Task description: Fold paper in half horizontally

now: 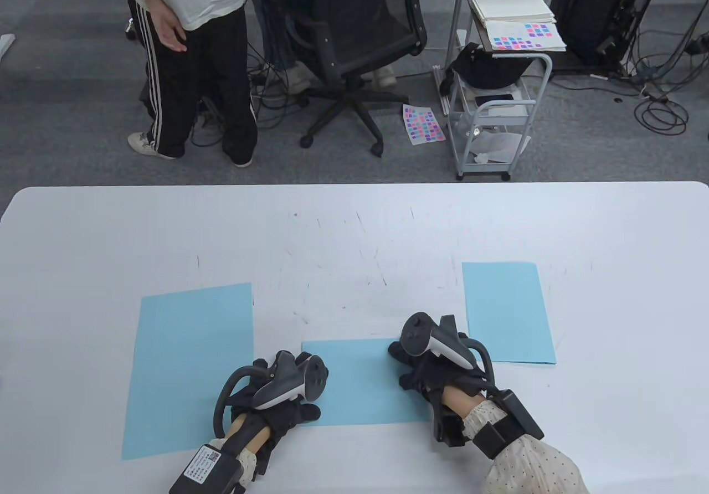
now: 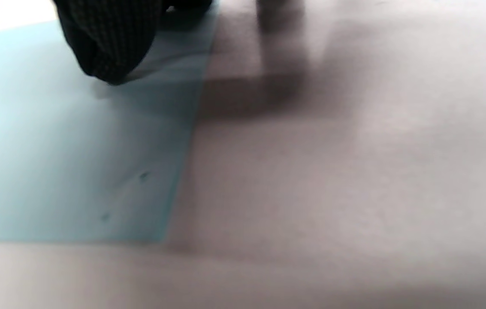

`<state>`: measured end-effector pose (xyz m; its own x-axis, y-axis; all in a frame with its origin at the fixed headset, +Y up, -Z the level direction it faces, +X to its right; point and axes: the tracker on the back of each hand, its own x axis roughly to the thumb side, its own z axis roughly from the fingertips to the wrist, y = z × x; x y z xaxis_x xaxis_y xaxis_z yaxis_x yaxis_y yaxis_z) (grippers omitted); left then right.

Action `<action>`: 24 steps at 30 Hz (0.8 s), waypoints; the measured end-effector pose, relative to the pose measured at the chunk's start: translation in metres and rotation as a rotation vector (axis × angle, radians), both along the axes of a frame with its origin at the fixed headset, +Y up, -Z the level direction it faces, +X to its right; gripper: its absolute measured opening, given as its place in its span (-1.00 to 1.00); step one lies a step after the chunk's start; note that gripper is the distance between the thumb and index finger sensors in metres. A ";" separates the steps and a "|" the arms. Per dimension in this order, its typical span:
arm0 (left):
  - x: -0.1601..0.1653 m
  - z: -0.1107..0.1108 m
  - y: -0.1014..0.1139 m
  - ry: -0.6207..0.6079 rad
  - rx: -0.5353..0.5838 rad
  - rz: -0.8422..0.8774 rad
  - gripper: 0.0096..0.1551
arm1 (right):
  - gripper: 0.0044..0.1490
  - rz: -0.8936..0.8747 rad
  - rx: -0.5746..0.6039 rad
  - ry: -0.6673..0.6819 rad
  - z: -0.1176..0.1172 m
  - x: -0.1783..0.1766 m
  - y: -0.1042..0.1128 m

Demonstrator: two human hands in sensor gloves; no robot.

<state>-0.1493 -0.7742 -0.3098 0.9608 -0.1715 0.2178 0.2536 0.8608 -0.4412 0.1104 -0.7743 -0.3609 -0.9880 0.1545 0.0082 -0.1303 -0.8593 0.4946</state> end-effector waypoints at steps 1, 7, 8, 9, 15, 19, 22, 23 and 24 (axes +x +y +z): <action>0.000 0.000 0.000 -0.001 0.001 -0.002 -0.12 | -0.15 -0.001 0.000 -0.005 0.000 0.002 0.000; 0.000 0.000 0.000 0.000 -0.001 0.001 -0.12 | -0.17 -0.016 -0.011 -0.029 -0.002 0.010 -0.001; 0.000 0.000 0.000 0.001 -0.002 0.001 -0.12 | -0.16 -0.014 -0.009 -0.031 -0.002 0.010 -0.001; 0.000 0.000 0.000 0.001 -0.002 0.002 -0.12 | -0.16 -0.013 -0.008 -0.031 -0.002 0.011 -0.001; 0.001 -0.001 0.000 -0.006 0.008 -0.015 -0.12 | -0.16 -0.010 -0.012 -0.029 -0.001 0.012 -0.001; 0.002 -0.001 0.000 -0.007 0.009 -0.019 -0.12 | -0.14 -0.029 0.003 -0.007 0.007 0.011 0.001; 0.002 -0.001 0.001 -0.013 0.012 -0.025 -0.12 | -0.14 -0.051 0.024 0.036 0.018 0.009 0.007; 0.002 -0.001 0.000 -0.013 0.011 -0.024 -0.12 | -0.14 -0.059 0.036 0.051 0.023 0.008 0.010; 0.002 -0.001 0.000 -0.013 0.010 -0.023 -0.12 | -0.14 -0.070 0.051 0.072 0.029 0.008 0.012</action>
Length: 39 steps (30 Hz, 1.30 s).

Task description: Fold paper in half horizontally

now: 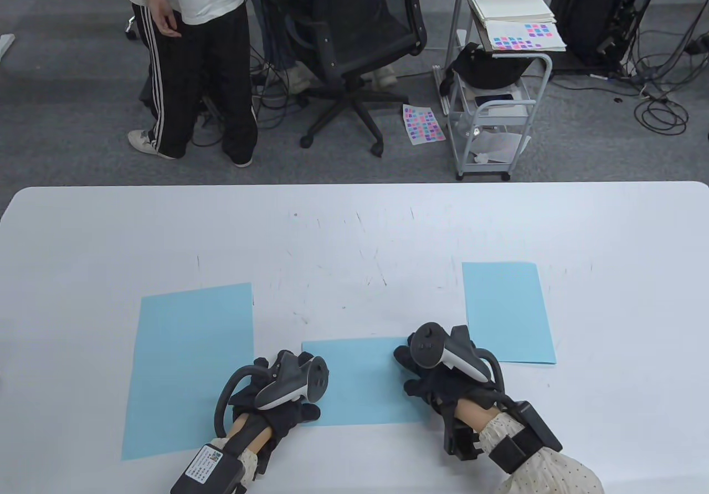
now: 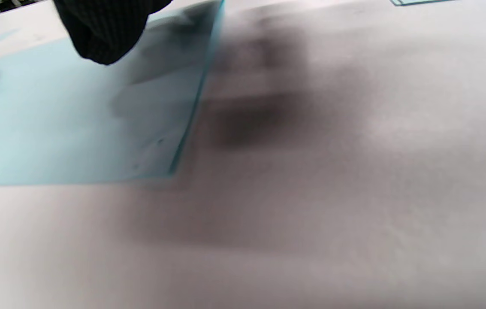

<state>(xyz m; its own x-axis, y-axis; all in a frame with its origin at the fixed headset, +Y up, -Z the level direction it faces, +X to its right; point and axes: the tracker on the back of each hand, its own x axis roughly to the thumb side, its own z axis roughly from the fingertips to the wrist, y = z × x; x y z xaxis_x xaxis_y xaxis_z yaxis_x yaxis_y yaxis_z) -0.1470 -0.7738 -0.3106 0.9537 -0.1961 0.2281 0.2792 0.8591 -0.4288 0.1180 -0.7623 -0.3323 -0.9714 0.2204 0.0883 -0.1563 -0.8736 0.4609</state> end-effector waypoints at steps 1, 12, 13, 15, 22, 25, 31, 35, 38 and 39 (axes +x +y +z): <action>0.000 0.000 0.000 0.000 0.000 0.001 -0.12 | -0.15 -0.016 0.009 0.029 0.005 -0.001 0.001; -0.001 0.001 -0.001 0.017 -0.010 0.021 -0.12 | -0.17 0.012 -0.059 0.077 0.016 0.002 -0.020; 0.000 0.001 -0.001 0.016 -0.010 0.021 -0.12 | -0.17 0.011 -0.057 0.078 0.016 0.002 -0.020; 0.000 0.001 -0.001 0.013 -0.011 0.025 -0.12 | -0.18 0.012 -0.057 0.078 0.016 0.002 -0.020; 0.011 -0.006 0.013 0.002 -0.006 0.022 -0.12 | -0.18 0.013 -0.063 0.079 0.016 0.002 -0.020; 0.020 -0.011 0.023 0.012 -0.012 0.039 -0.20 | -0.18 0.014 -0.062 0.081 0.016 0.002 -0.020; 0.056 -0.024 0.030 -0.048 -0.023 0.059 -0.23 | -0.18 0.015 -0.058 0.086 0.016 0.002 -0.020; 0.082 -0.032 0.022 -0.091 -0.066 0.061 -0.21 | -0.18 0.016 -0.059 0.087 0.016 0.002 -0.020; 0.094 -0.036 0.015 -0.107 -0.098 0.077 -0.21 | -0.18 0.012 -0.059 0.088 0.016 0.002 -0.020; 0.097 -0.037 0.013 -0.109 -0.106 0.081 -0.21 | -0.18 0.011 -0.060 0.089 0.016 0.002 -0.020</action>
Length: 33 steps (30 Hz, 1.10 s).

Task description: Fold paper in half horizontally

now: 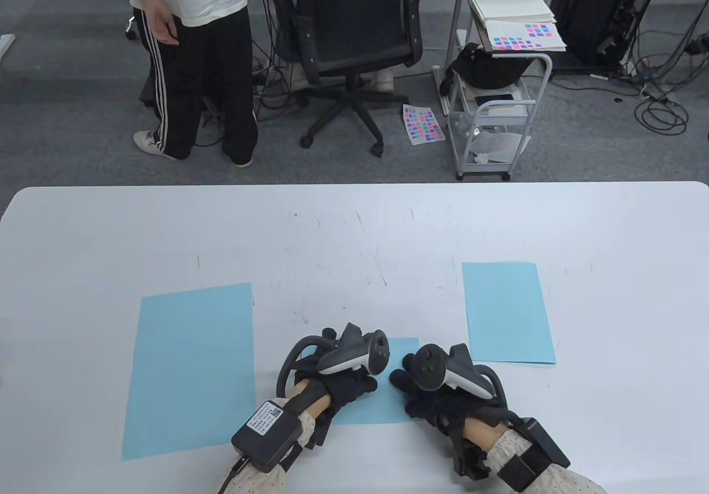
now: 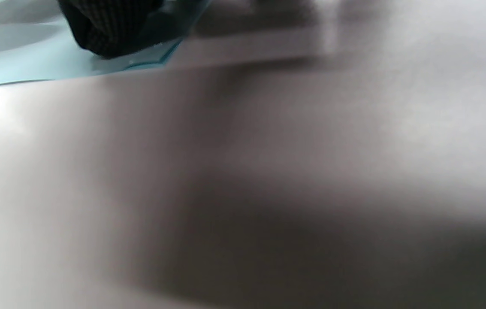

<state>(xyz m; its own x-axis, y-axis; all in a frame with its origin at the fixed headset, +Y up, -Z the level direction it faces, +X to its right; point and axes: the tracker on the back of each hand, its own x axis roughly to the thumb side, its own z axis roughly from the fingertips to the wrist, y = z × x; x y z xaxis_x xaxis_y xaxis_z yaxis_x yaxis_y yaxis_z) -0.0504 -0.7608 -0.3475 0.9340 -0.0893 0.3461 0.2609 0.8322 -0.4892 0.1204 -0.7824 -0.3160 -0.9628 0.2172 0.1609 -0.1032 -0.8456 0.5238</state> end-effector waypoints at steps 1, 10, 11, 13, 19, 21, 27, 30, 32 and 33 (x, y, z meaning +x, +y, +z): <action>0.003 -0.001 -0.003 -0.005 -0.008 0.001 -0.21 | -0.18 -0.001 -0.002 0.001 0.000 0.000 0.000; 0.005 -0.006 -0.012 -0.005 -0.042 -0.020 -0.16 | -0.19 0.007 -0.003 0.003 0.000 0.000 0.000; 0.005 -0.006 -0.012 -0.006 -0.043 -0.025 -0.16 | -0.19 0.008 -0.003 0.003 0.000 0.000 0.000; 0.004 -0.006 -0.011 -0.008 -0.041 -0.036 -0.16 | -0.19 0.010 0.000 0.003 0.000 -0.001 0.000; -0.003 -0.007 -0.010 0.001 -0.036 -0.048 -0.16 | -0.19 0.013 -0.002 0.001 0.000 0.000 0.000; -0.007 -0.007 -0.012 0.005 -0.033 -0.048 -0.16 | -0.19 0.017 -0.001 0.001 0.001 0.000 0.000; -0.019 -0.009 -0.011 0.025 -0.012 -0.064 -0.17 | -0.19 0.016 0.000 0.000 0.001 0.000 0.000; -0.024 -0.009 -0.011 0.036 -0.017 -0.060 -0.17 | -0.19 0.019 0.002 -0.001 0.001 0.000 0.000; -0.028 -0.009 -0.011 0.043 -0.018 -0.061 -0.17 | -0.19 0.019 0.002 -0.001 0.001 0.000 0.000; -0.029 -0.009 -0.011 0.045 -0.018 -0.063 -0.17 | -0.19 0.019 0.001 -0.001 0.001 0.000 0.000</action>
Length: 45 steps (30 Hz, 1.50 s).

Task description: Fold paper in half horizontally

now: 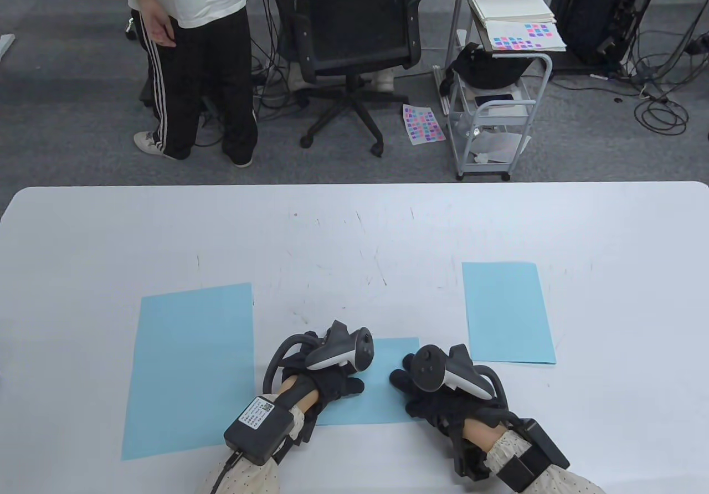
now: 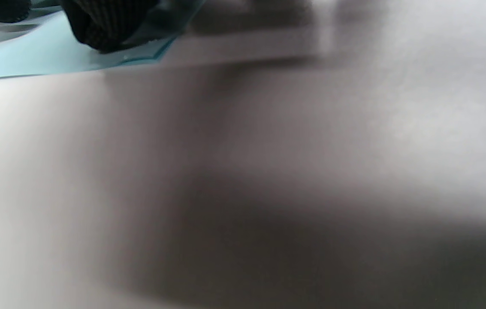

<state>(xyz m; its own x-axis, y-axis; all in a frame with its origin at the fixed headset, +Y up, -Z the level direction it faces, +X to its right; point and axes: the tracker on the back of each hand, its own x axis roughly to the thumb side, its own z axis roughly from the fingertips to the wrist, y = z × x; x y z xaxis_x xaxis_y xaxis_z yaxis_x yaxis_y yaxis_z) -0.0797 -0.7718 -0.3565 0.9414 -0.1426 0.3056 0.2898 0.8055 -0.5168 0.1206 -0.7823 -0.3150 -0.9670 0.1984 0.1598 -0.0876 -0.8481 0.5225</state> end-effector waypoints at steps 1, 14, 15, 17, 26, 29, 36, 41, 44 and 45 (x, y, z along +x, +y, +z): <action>-0.002 0.000 0.000 0.003 0.002 -0.003 -0.17 | -0.19 0.001 -0.001 -0.001 0.000 0.000 0.000; -0.031 0.000 0.001 0.072 -0.005 -0.013 -0.17 | -0.19 0.006 0.002 -0.002 0.000 0.000 0.000; -0.032 0.000 0.001 0.076 -0.006 -0.013 -0.17 | -0.19 0.006 0.003 -0.002 0.000 0.000 0.000; -0.034 0.000 0.001 0.080 -0.008 -0.008 -0.17 | -0.19 0.006 0.003 -0.002 0.000 0.000 0.000; -0.047 -0.002 0.002 0.117 -0.005 -0.013 -0.18 | -0.19 0.005 0.004 -0.005 0.001 0.000 -0.001; -0.055 -0.003 0.002 0.143 -0.014 -0.002 -0.18 | -0.19 0.006 0.005 -0.005 0.001 0.000 -0.001; -0.066 -0.004 0.001 0.176 -0.019 0.007 -0.19 | -0.19 0.004 0.002 -0.007 0.001 0.000 -0.001; -0.067 -0.005 0.000 0.185 -0.015 0.012 -0.20 | -0.19 0.002 0.001 -0.007 0.001 0.001 -0.001; -0.069 -0.006 0.000 0.192 -0.021 0.009 -0.19 | -0.19 0.002 0.001 -0.006 0.001 0.001 -0.001; -0.070 -0.006 0.000 0.195 -0.021 0.008 -0.20 | -0.19 0.002 0.001 -0.006 0.001 0.001 -0.001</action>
<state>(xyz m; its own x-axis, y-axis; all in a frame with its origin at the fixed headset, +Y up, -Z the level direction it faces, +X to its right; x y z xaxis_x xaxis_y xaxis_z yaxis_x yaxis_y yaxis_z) -0.1497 -0.7716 -0.3627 0.9841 -0.1306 0.1206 0.1766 0.7961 -0.5788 0.1213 -0.7834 -0.3143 -0.9684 0.1963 0.1539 -0.0892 -0.8489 0.5210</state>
